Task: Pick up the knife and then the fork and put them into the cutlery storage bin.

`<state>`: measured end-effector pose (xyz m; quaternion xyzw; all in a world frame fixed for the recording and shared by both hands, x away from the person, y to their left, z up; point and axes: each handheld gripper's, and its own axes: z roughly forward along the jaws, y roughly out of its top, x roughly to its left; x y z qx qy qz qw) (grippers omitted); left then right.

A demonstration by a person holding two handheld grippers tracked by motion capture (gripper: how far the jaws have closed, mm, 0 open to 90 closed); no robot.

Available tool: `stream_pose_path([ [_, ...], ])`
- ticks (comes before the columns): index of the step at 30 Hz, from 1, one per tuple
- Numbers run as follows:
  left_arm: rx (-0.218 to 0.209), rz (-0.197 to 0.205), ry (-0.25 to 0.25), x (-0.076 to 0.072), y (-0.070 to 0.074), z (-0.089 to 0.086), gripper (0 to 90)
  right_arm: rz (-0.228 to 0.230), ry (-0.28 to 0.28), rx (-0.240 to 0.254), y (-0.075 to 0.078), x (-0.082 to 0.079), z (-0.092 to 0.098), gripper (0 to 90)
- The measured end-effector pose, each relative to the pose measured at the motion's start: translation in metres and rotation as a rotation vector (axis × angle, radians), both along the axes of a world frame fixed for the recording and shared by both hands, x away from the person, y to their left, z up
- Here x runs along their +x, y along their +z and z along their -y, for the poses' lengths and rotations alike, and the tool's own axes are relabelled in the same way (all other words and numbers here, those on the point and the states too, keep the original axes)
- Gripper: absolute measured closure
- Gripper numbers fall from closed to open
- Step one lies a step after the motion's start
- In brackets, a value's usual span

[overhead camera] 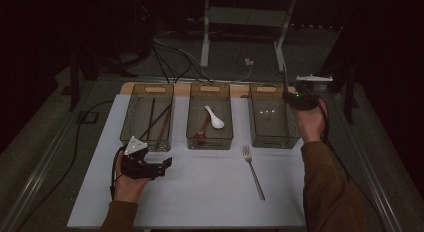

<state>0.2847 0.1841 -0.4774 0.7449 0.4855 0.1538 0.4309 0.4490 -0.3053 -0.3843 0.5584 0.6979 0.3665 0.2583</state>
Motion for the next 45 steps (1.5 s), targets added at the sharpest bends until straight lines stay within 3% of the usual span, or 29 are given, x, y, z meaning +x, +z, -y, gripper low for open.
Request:
stream_pose_path([
  [10, 0.003, -0.004, -0.002, 0.0, -0.001, 0.001, 1.1, -0.027, -0.053, 0.092, -0.023, 0.009, 0.016, 89.5],
  [22, 0.007, -0.007, -0.004, 0.001, -0.002, 0.002, 1.1, -0.14, -0.083, 0.108, -0.053, 0.016, 0.021, 89.3],
  [29, 0.007, -0.008, -0.004, 0.001, -0.002, 0.001, 1.1, -0.222, -0.117, 0.164, -0.071, 0.019, 0.025, 88.7],
  [35, 0.009, -0.008, -0.003, 0.001, -0.002, 0.001, 1.1, -0.212, -0.117, 0.171, -0.072, 0.016, 0.027, 87.6],
  [42, 0.011, -0.007, -0.004, 0.001, -0.002, 0.002, 1.1, -0.18, -0.099, 0.169, -0.063, 0.011, 0.026, 76.2],
  [45, 0.011, -0.006, -0.002, 0.0, -0.002, 0.002, 1.1, -0.173, -0.085, 0.168, -0.06, 0.008, 0.026, 62.0],
])
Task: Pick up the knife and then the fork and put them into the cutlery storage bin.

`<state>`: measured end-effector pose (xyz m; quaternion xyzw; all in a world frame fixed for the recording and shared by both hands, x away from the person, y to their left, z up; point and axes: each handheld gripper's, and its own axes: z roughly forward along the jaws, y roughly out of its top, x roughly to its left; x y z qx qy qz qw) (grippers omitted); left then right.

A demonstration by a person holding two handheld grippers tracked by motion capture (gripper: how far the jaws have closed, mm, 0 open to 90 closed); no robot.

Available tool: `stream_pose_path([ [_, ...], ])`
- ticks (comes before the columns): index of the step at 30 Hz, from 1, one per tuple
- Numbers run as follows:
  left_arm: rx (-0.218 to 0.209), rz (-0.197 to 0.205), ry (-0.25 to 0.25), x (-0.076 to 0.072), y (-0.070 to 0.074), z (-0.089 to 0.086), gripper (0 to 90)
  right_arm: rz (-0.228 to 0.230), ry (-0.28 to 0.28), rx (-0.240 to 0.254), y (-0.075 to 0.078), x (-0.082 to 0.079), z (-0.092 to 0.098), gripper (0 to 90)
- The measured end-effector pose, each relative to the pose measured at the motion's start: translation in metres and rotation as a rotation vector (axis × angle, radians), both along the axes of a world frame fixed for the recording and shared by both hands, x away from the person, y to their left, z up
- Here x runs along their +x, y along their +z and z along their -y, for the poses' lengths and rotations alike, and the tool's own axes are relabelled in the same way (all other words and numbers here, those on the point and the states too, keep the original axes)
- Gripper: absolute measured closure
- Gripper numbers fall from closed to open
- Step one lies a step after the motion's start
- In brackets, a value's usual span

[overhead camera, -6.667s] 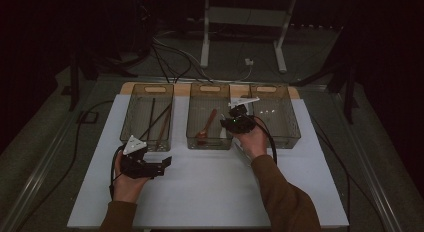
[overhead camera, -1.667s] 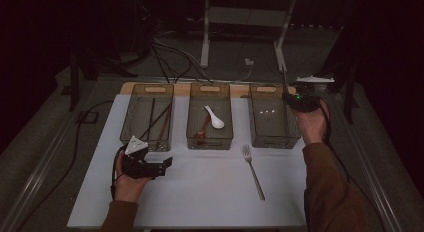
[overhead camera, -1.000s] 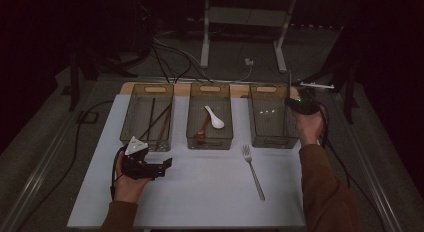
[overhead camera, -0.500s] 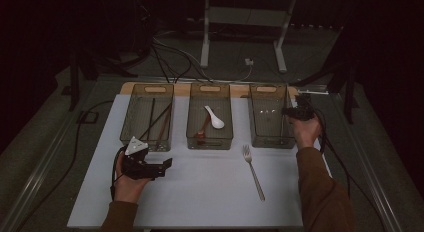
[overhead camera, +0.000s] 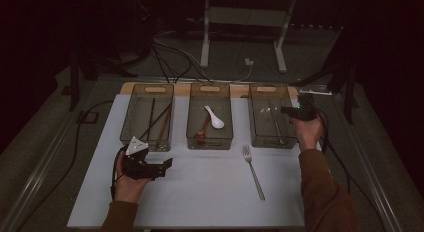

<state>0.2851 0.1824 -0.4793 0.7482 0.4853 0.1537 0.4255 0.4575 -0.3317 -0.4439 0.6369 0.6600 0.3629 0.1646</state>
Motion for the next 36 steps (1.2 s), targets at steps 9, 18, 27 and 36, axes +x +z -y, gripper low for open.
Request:
stream_pose_path([
  [9, 0.005, 0.005, 0.003, 0.0, 0.001, 0.0, 1.1, 0.028, 0.008, 0.006, 0.009, -0.013, -0.002, 21.5],
  [18, 0.008, 0.013, 0.004, -0.002, 0.002, 0.0, 1.1, 0.019, 0.06, 0.004, 0.006, -0.035, -0.012, 5.1],
  [27, 0.012, 0.02, 0.005, -0.003, 0.004, 0.0, 1.1, 0.038, 0.146, -0.032, 0.006, -0.06, -0.031, 3.9],
  [36, 0.014, 0.016, 0.001, -0.003, 0.003, 0.003, 1.1, 0.044, 0.221, -0.045, 0.0, -0.094, -0.051, 5.9],
])
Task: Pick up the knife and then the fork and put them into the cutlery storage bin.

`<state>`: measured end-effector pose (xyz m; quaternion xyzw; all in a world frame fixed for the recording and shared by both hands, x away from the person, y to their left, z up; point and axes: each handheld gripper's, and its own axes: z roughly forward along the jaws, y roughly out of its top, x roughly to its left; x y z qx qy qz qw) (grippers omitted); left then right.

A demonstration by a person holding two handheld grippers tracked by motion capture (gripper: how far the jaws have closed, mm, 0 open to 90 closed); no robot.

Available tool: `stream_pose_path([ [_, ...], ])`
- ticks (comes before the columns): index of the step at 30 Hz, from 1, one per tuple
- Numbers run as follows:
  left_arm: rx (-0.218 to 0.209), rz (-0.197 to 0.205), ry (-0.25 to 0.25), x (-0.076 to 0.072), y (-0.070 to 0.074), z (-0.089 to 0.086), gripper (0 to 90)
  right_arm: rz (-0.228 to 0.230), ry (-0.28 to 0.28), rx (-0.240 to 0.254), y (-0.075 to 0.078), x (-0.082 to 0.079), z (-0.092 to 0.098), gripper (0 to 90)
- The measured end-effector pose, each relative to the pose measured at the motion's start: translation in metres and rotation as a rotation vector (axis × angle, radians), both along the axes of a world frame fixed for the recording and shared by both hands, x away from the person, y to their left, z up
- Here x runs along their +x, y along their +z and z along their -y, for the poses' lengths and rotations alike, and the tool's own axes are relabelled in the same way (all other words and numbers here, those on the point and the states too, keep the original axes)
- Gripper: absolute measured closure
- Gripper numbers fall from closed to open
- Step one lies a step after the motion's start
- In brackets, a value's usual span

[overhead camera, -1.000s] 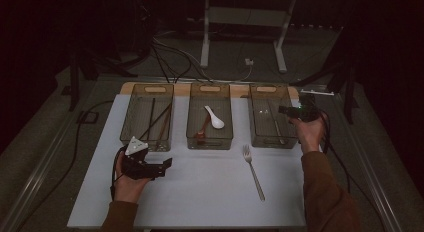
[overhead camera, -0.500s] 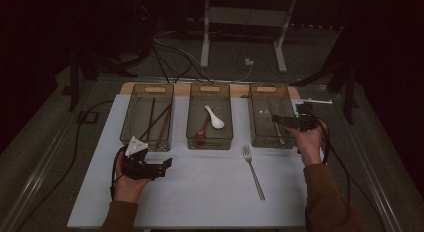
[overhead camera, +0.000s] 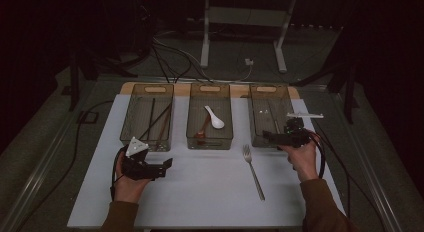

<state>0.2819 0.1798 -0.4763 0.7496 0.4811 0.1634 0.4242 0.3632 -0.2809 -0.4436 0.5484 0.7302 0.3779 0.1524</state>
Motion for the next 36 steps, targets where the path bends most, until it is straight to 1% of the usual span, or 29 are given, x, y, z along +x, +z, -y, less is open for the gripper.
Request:
stream_pose_path([
  [3, 0.001, -0.001, -0.001, 0.0, 0.0, 0.001, 1.1, 0.001, 0.026, -0.007, -0.002, -0.011, -0.007, 6.9],
  [7, 0.002, -0.003, -0.002, 0.0, 0.0, 0.001, 1.1, -0.031, 0.067, -0.037, -0.011, -0.026, -0.018, 8.4],
  [9, 0.004, -0.002, -0.004, 0.0, -0.001, 0.001, 1.1, -0.045, 0.079, -0.058, -0.016, -0.033, -0.024, 11.1],
  [10, 0.004, -0.002, -0.005, 0.0, 0.0, 0.001, 1.1, -0.053, 0.088, -0.076, -0.02, -0.037, -0.028, 12.6],
  [11, 0.002, -0.001, -0.006, 0.0, 0.0, 0.002, 1.1, -0.058, 0.086, -0.085, -0.022, -0.039, -0.031, 13.4],
  [13, 0.001, -0.001, -0.006, 0.0, 0.0, 0.002, 1.1, -0.074, 0.099, -0.114, -0.029, -0.045, -0.037, 15.2],
  [14, 0.001, -0.001, -0.006, 0.0, 0.0, 0.002, 1.1, -0.08, 0.094, -0.126, -0.032, -0.048, -0.039, 15.7],
  [17, 0.002, -0.002, -0.006, 0.0, 0.0, 0.002, 1.1, -0.097, 0.097, -0.146, -0.04, -0.051, -0.043, 18.1],
  [21, 0.003, -0.001, -0.006, 0.0, 0.0, 0.002, 1.1, -0.114, 0.101, -0.173, -0.048, -0.054, -0.049, 22.8],
  [26, 0.003, -0.001, -0.006, 0.0, 0.0, 0.002, 1.1, -0.143, 0.115, -0.225, -0.058, -0.057, -0.057, 26.5],
  [31, 0.003, -0.001, -0.006, 0.0, 0.0, 0.002, 1.1, -0.166, 0.141, -0.278, -0.066, -0.058, -0.064, 33.4],
  [33, 0.004, -0.001, -0.007, 0.0, 0.0, 0.002, 1.1, -0.161, 0.141, -0.29, -0.066, -0.058, -0.065, 35.7],
  [36, 0.003, -0.002, -0.006, 0.0, 0.0, 0.002, 1.1, -0.165, 0.141, -0.295, -0.065, -0.059, -0.064, 44.0],
])
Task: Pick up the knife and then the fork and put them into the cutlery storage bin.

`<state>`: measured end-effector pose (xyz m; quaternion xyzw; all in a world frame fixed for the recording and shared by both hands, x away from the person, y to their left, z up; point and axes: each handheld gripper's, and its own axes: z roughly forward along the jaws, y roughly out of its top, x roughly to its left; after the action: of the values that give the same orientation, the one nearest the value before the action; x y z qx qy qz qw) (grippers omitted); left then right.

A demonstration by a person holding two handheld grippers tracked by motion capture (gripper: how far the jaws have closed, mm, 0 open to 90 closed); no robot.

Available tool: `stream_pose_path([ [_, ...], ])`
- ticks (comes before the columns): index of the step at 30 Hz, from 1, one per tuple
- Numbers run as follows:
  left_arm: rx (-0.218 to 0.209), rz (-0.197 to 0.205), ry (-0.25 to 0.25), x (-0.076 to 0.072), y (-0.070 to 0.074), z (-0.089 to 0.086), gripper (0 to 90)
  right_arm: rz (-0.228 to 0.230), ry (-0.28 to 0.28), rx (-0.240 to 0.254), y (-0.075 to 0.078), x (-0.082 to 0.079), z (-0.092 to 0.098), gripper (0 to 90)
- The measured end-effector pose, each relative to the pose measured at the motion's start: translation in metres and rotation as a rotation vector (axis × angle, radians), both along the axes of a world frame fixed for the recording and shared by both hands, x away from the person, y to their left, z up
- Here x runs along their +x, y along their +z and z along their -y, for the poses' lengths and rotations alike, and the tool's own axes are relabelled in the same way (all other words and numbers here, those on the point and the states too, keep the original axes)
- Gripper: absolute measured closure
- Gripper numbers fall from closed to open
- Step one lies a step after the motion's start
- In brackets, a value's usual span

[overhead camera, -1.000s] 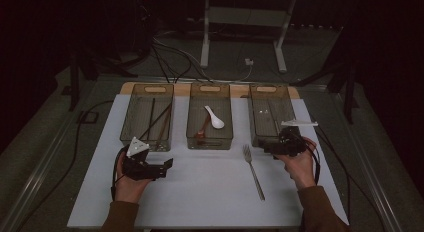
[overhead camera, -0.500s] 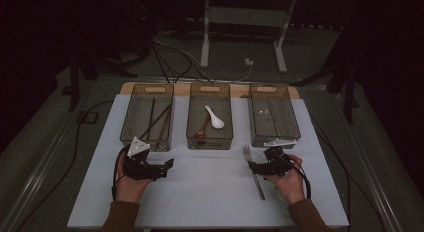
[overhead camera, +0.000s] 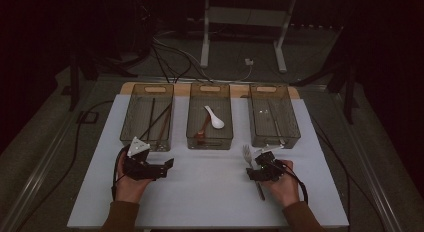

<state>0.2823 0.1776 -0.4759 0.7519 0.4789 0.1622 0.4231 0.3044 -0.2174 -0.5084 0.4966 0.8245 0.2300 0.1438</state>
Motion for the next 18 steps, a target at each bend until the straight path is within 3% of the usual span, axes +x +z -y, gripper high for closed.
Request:
stream_pose_path([
  [14, -0.002, -0.001, 0.002, 0.0, 0.0, -0.001, 1.1, -0.026, 0.018, -0.01, 0.004, 0.0, 0.013, 74.0],
  [18, -0.002, 0.0, 0.001, 0.0, 0.0, -0.001, 1.1, -0.029, 0.018, -0.02, 0.004, 0.001, 0.013, 77.8],
])
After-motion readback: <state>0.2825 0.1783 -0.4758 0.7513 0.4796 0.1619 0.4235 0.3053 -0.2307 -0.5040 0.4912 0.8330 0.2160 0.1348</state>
